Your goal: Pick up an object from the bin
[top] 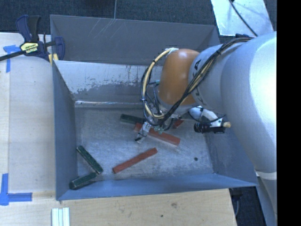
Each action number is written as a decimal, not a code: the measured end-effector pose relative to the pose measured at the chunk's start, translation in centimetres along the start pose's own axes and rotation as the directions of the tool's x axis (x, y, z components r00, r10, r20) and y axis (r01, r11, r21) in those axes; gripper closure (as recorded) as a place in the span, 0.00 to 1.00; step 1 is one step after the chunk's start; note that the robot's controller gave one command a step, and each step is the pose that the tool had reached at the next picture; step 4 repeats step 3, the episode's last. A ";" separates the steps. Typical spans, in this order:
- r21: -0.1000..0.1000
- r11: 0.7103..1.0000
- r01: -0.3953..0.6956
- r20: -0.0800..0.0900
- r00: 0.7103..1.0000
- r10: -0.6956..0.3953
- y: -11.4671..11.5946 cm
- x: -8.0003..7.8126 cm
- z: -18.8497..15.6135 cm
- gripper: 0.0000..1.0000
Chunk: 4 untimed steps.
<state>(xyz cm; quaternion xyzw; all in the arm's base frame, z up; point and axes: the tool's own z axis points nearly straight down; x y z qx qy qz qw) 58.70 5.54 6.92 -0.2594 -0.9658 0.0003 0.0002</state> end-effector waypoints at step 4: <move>-0.006 1.000 0.006 0.009 1.000 -0.006 0.1 -0.3 -10.2 1.00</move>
Offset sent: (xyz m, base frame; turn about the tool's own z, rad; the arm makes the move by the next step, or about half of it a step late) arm 0.0000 0.0000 0.0000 0.0000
